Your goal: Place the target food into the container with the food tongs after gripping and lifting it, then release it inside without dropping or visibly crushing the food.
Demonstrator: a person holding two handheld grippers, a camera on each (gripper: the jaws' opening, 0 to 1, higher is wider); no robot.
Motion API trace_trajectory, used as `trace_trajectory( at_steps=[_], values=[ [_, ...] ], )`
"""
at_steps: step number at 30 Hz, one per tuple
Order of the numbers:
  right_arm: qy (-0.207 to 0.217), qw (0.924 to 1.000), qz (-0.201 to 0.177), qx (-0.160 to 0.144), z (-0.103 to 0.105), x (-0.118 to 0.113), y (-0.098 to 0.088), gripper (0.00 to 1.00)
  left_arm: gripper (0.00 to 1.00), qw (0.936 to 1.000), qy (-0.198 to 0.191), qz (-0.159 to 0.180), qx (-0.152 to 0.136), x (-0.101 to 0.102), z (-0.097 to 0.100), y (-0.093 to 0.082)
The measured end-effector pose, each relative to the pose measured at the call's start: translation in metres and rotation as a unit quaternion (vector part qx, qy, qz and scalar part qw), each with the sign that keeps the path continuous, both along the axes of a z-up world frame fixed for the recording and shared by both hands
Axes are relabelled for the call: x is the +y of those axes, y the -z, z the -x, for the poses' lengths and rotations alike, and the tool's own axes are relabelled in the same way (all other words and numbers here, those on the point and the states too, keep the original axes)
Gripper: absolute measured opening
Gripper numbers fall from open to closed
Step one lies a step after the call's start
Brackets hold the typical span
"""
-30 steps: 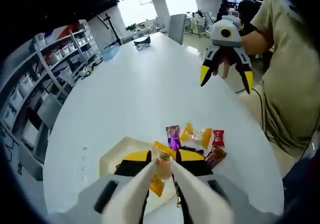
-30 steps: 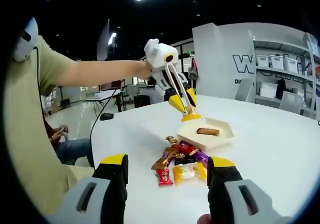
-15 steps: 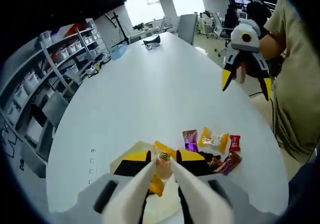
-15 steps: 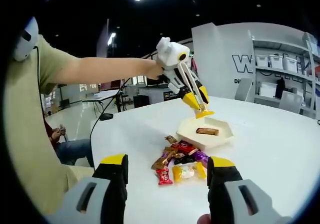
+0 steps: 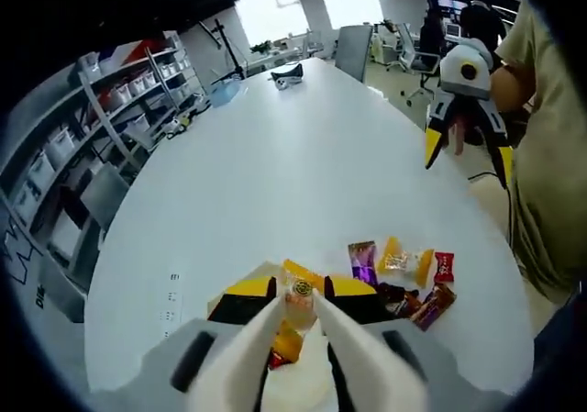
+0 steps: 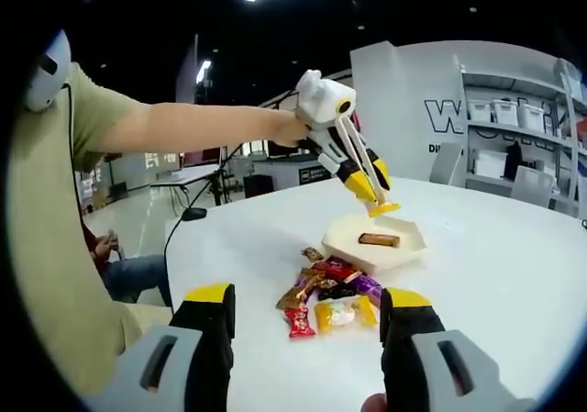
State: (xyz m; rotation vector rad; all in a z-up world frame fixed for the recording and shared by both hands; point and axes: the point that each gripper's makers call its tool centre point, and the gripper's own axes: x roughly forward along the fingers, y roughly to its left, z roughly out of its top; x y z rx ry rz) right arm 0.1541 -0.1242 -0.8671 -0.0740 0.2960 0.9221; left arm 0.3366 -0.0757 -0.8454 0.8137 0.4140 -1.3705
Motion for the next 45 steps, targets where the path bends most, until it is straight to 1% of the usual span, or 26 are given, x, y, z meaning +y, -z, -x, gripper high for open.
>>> trace_trajectory(
  at_steps=[6,12,16,19,25,33,45],
  values=[
    [0.004,1.0000,-0.002,-0.001,-0.002,-0.003,-0.002,0.62,0.20,1.0000,-0.007,-0.002,-0.003,-0.003,-0.006,0.000],
    [0.003,1.0000,-0.003,-0.003,-0.002,-0.002,-0.003,0.63,0.20,0.9999,-0.014,0.004,0.002,-0.007,-0.013,-0.002],
    [0.004,1.0000,-0.003,-0.003,-0.002,-0.003,-0.003,0.63,0.21,0.9997,-0.022,-0.005,-0.002,-0.006,-0.018,0.001],
    [0.005,1.0000,-0.006,-0.003,-0.002,-0.004,-0.003,0.63,0.21,0.9997,-0.025,-0.002,0.002,-0.007,-0.018,0.002],
    [0.007,1.0000,-0.005,-0.002,-0.001,-0.005,-0.003,0.63,0.21,0.9996,-0.028,-0.007,0.003,-0.005,-0.019,0.004],
    [0.004,1.0000,-0.005,-0.003,0.000,-0.004,-0.003,0.63,0.21,0.9995,-0.031,-0.003,-0.003,-0.004,-0.021,0.000],
    [0.003,1.0000,-0.004,-0.005,0.001,-0.003,-0.005,0.63,0.21,0.9993,-0.037,-0.001,-0.006,0.002,-0.022,-0.005]
  ],
)
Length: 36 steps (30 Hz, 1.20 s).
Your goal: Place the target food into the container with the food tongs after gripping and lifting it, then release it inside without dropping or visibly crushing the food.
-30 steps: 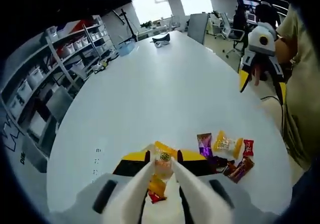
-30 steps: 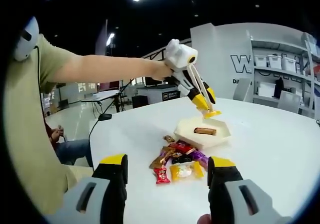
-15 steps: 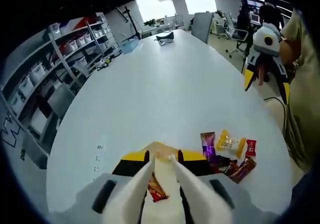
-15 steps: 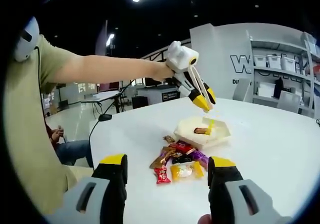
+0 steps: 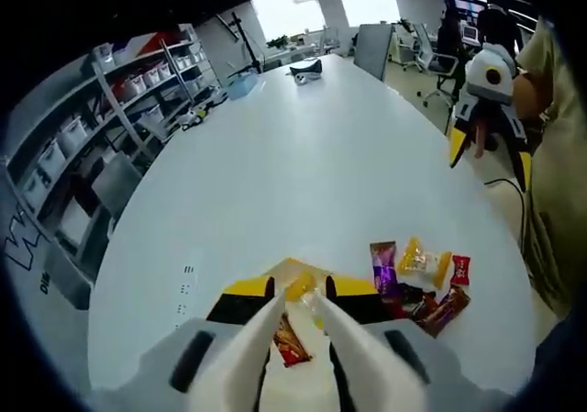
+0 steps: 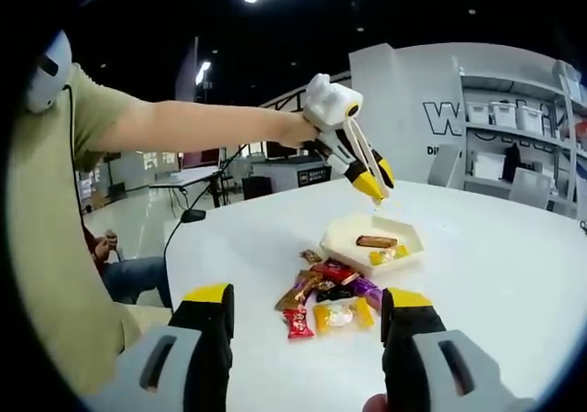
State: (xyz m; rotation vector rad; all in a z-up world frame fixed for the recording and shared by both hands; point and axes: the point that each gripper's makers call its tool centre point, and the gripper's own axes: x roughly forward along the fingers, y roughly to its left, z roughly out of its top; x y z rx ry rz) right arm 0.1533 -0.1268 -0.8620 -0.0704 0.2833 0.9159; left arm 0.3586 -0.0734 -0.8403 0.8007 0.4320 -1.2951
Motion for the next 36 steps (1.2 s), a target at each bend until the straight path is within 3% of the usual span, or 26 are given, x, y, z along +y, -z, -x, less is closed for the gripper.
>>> trace_trajectory(
  at_steps=[12,24,36],
  values=[
    [-0.005,1.0000,0.001,-0.003,0.000,0.004,-0.003,0.63,0.21,1.0000,-0.008,0.002,-0.002,0.011,0.002,-0.005],
    [-0.011,0.9999,0.002,-0.004,0.001,0.009,-0.003,0.63,0.21,0.9995,-0.027,0.002,0.015,0.028,0.009,-0.002],
    [-0.012,0.9999,0.005,-0.003,0.001,0.009,-0.002,0.63,0.21,0.9999,0.008,-0.007,0.003,0.039,0.039,0.002]
  ],
)
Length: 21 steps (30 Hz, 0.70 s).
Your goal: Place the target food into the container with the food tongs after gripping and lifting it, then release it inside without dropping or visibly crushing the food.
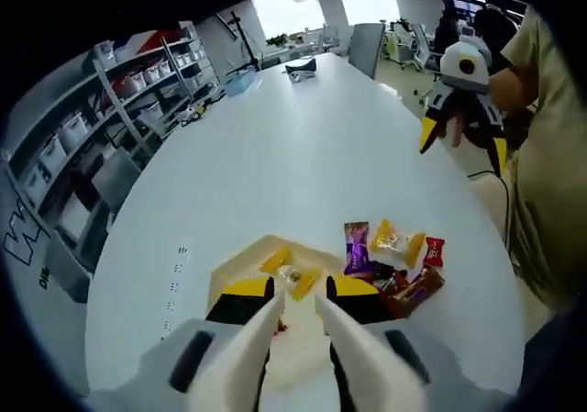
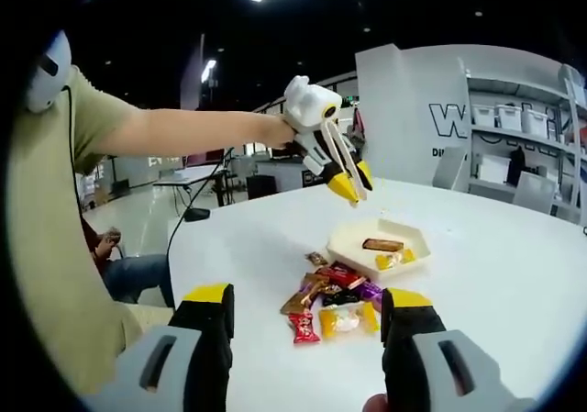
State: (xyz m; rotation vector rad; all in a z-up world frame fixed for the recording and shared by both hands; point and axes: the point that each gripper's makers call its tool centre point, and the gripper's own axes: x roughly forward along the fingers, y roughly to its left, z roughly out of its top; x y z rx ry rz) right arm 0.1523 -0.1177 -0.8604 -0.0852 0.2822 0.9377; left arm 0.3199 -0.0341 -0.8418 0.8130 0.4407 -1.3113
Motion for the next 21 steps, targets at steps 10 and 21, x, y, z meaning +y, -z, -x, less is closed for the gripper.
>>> trace_trajectory(
  at_steps=[10,21],
  values=[
    [0.000,1.0000,0.000,0.002,0.001,0.001,0.002,0.63,0.22,0.9981,0.060,-0.011,-0.012,-0.001,0.033,0.008],
    [-0.001,1.0000,0.000,0.002,0.001,0.002,0.003,0.63,0.21,0.9862,0.162,-0.019,-0.028,-0.012,0.079,0.012]
  ],
)
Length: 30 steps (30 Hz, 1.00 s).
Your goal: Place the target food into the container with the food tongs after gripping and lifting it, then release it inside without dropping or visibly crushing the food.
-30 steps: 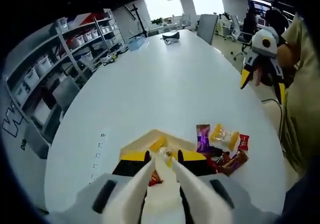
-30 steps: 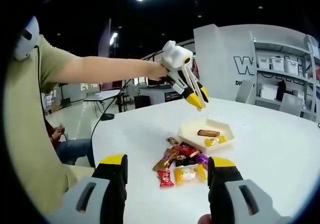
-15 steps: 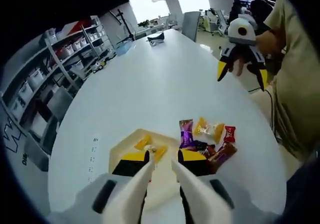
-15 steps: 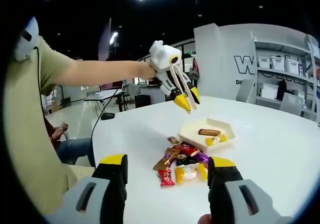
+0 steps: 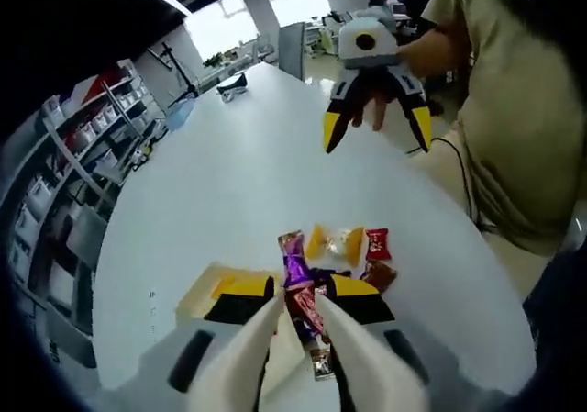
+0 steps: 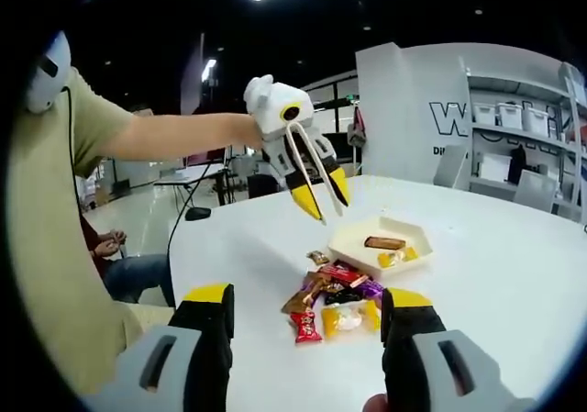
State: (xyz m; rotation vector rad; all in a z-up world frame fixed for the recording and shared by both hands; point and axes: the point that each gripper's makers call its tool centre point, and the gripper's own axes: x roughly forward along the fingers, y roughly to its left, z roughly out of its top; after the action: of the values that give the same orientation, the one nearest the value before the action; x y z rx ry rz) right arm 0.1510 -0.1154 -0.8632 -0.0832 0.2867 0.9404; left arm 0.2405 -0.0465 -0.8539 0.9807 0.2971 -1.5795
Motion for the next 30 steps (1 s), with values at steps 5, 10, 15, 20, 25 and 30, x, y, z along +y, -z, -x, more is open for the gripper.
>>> trace_trajectory(
  at_steps=[5,10,15,20,25,30],
  values=[
    [0.001,1.0000,0.000,0.001,0.001,-0.001,0.001,0.63,0.22,0.9989,0.043,-0.017,-0.008,-0.003,0.017,0.010],
    [0.002,1.0000,-0.001,0.002,0.001,-0.002,0.001,0.63,0.21,0.9967,0.074,-0.033,-0.006,-0.003,0.028,0.020],
    [0.003,1.0000,-0.001,0.004,0.001,-0.002,0.003,0.63,0.21,0.9941,0.100,-0.042,-0.012,-0.005,0.038,0.027],
    [0.003,1.0000,-0.002,0.004,0.001,-0.002,0.004,0.63,0.22,0.9901,0.126,-0.059,-0.017,-0.005,0.046,0.035],
    [0.004,1.0000,-0.002,0.005,0.002,-0.002,0.004,0.63,0.22,0.9863,0.141,-0.083,-0.024,-0.003,0.050,0.049],
    [0.004,1.0000,0.000,0.007,0.002,-0.003,0.006,0.63,0.22,0.9831,0.155,-0.094,-0.028,-0.001,0.052,0.055]
  ],
)
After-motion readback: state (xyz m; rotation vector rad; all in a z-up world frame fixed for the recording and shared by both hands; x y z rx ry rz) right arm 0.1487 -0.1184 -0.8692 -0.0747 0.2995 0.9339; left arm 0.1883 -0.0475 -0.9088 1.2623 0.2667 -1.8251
